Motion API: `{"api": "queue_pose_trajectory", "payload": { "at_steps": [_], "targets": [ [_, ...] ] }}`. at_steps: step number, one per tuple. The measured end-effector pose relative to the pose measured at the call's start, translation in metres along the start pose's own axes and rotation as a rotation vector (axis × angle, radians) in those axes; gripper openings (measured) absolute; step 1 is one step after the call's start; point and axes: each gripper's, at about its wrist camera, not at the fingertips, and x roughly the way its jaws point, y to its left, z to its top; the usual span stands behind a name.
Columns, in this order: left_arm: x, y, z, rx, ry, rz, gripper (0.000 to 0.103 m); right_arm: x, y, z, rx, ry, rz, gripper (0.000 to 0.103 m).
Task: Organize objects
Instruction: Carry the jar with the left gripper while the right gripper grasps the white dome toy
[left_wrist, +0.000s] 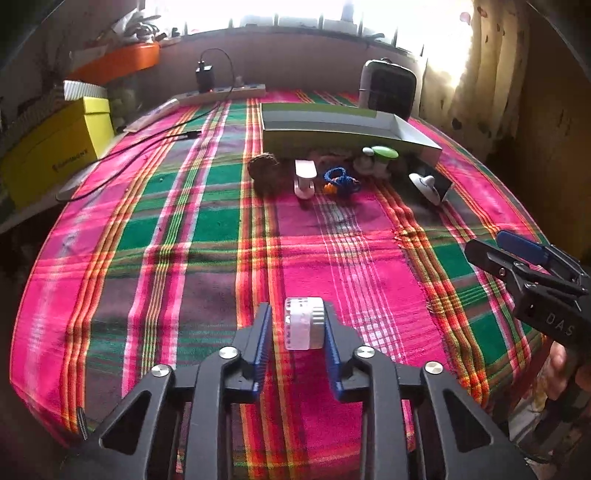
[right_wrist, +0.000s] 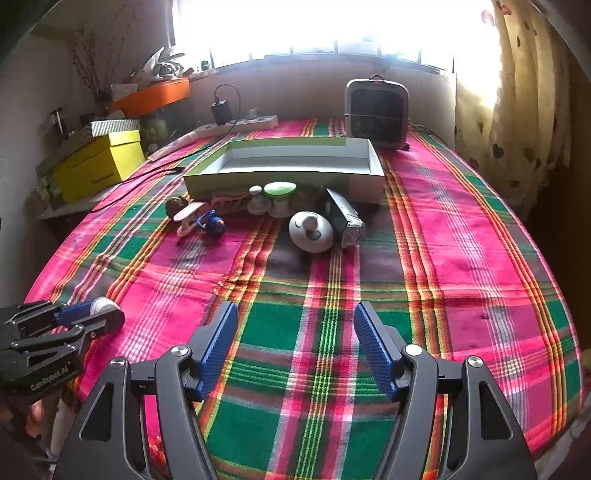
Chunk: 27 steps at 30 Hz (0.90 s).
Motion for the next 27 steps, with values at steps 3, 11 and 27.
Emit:
{"api": "queue_pose_trajectory", "payload": {
  "at_steps": [3,11,27],
  "targets": [
    [0.003,0.001,0.004,-0.005,0.0,0.001,0.017,0.002,-0.003,0.002,0.006,0.002,-0.004,0.066],
    [0.014,0.003,0.017,-0.014,-0.006,-0.01,0.017,0.011,-0.007,0.011,-0.004,0.0,0.004,0.065],
    [0.05,0.004,0.06,0.003,-0.001,-0.003,0.017,0.046,-0.009,0.052,-0.026,0.02,0.074,0.047]
  ]
}}
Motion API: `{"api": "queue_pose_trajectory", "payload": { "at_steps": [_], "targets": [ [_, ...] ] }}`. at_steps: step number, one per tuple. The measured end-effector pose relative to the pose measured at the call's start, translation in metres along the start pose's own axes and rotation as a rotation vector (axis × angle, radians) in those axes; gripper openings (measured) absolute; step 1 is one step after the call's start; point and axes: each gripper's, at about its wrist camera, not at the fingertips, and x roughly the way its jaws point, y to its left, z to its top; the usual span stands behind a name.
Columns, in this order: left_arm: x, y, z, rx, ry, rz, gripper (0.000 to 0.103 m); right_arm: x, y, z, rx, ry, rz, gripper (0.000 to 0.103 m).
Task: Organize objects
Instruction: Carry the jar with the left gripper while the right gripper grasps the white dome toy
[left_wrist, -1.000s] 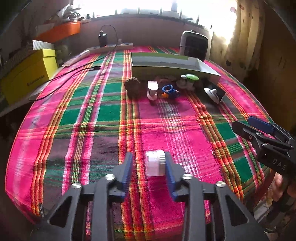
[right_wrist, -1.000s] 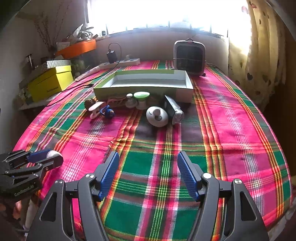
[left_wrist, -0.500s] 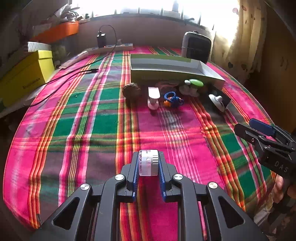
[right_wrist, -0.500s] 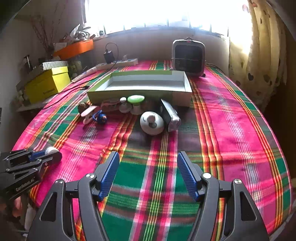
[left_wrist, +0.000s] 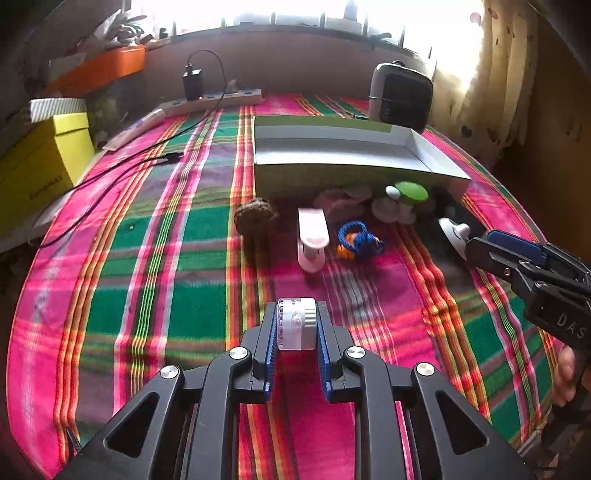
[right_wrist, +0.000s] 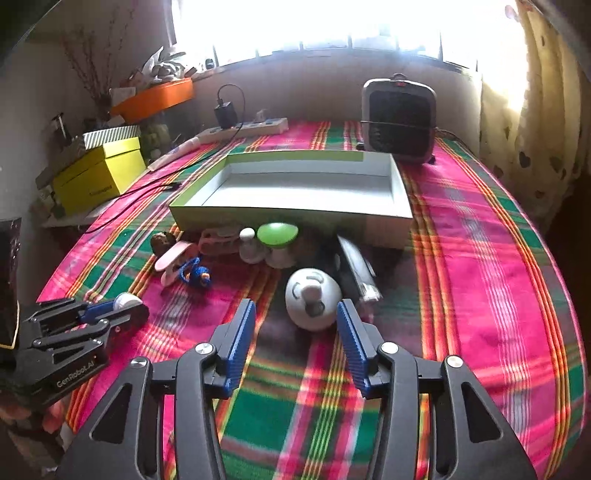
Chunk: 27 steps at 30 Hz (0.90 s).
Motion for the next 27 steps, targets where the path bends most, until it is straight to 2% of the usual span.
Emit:
{"api": "queue_pose_trajectory", "payload": {
  "at_steps": [16,21,24,27],
  "targets": [
    [0.024,0.001,0.029,0.006,0.007,-0.012,0.017,0.042,-0.008,0.017,-0.009,0.121,-0.02,0.047],
    [0.026,0.0,0.031,0.02,0.001,-0.006,0.017,0.045,-0.007,0.019,-0.026,0.123,-0.022,0.047],
    [0.027,0.0,0.034,0.019,0.005,-0.007,0.017,0.045,-0.007,0.019,-0.025,0.122,-0.029,0.042],
    [0.028,0.0,0.035,0.014,0.009,-0.008,0.017,0.046,-0.007,0.019,-0.026,0.123,-0.027,0.041]
  ]
}}
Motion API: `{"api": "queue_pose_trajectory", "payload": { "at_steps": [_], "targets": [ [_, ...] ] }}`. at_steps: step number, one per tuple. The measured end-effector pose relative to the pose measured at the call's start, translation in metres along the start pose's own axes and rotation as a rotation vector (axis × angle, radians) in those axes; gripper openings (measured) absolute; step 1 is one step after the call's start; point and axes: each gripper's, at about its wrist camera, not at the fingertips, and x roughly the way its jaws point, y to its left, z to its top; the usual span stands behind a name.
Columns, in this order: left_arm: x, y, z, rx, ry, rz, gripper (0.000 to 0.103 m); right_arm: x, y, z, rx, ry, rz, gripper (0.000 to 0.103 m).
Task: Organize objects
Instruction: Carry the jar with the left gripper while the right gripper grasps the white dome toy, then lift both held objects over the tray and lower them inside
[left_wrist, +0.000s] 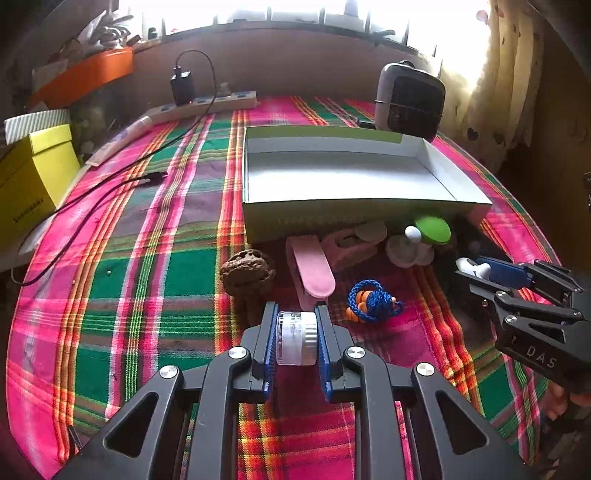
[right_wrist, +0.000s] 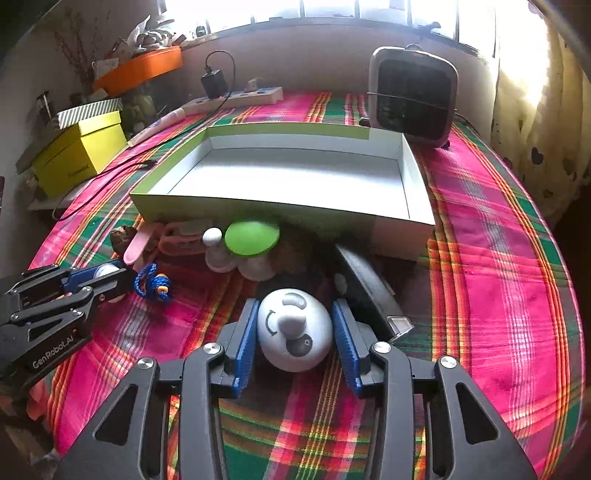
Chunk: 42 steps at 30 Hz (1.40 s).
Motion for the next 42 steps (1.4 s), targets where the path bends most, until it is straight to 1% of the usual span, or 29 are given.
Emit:
{"api": "queue_pose_trajectory", "payload": {
  "at_steps": [5,9,14,25,33,35,42],
  "targets": [
    [0.0,0.0,0.001,-0.005,-0.001,0.003,0.017,0.0,0.0,0.0,-0.004,0.001,0.001,0.041],
    [0.001,-0.002,0.001,-0.002,0.001,0.006,0.017,-0.001,0.002,0.0,-0.008,0.002,0.018,0.041],
    [0.0,-0.004,0.001,-0.003,0.002,-0.008,0.017,-0.001,0.004,-0.001,-0.017,0.004,0.031,0.041],
    [-0.014,-0.004,0.008,0.0,-0.044,-0.013,0.017,-0.012,0.009,0.007,-0.023,-0.031,0.059,0.041],
    [-0.025,-0.002,0.024,0.005,-0.098,-0.016,0.017,-0.022,0.013,0.027,-0.051,-0.078,0.058,0.041],
    [-0.026,-0.002,0.03,0.019,-0.123,-0.006,0.017,-0.023,0.014,0.032,-0.057,-0.086,0.056,0.041],
    [-0.021,0.001,0.053,0.032,-0.17,0.014,0.017,-0.018,0.015,0.057,-0.085,-0.116,0.047,0.041]
  ]
}}
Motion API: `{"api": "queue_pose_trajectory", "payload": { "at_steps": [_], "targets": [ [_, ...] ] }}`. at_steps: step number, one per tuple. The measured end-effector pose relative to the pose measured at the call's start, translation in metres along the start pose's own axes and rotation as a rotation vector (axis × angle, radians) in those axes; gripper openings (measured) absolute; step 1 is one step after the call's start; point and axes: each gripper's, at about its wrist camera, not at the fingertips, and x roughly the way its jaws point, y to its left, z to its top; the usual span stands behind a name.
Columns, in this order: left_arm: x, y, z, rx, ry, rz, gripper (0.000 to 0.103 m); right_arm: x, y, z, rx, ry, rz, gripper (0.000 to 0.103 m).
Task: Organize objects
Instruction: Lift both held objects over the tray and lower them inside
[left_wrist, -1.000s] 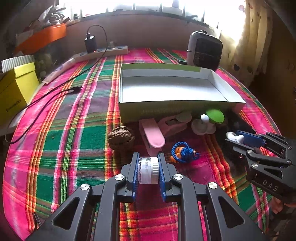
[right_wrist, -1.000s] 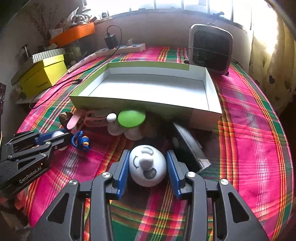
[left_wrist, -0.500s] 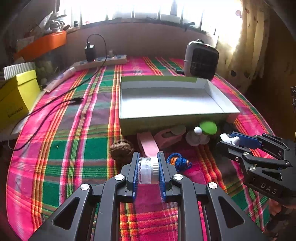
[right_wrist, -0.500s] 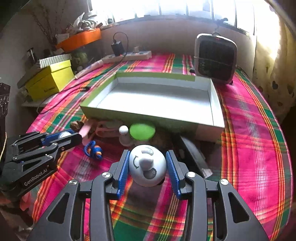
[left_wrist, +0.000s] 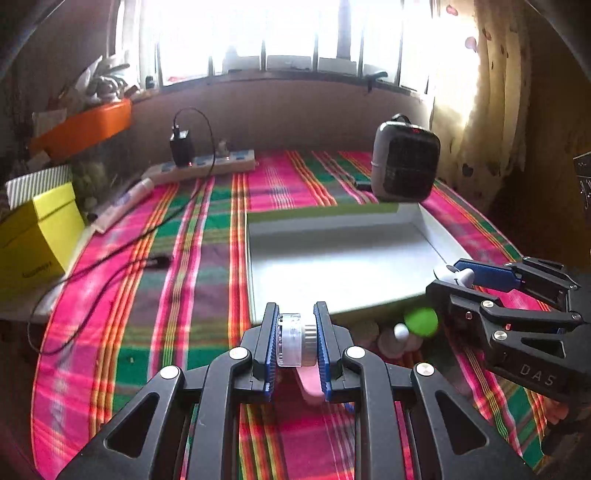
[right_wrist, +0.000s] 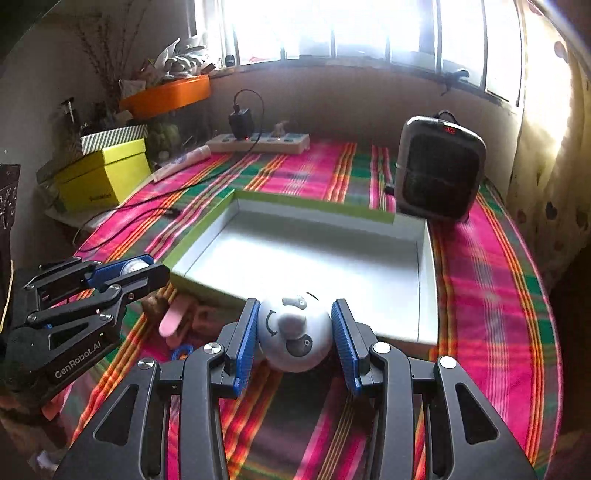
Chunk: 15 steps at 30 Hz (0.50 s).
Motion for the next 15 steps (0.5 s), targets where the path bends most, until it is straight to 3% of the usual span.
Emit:
{"api": "queue_pose_trajectory", "payload": {
  "at_steps": [15],
  "targets": [
    [0.039,0.012,0.031,-0.023,0.008,0.026,0.017,0.03,-0.005,0.033,-0.021,-0.006,-0.015,0.041]
  ]
}}
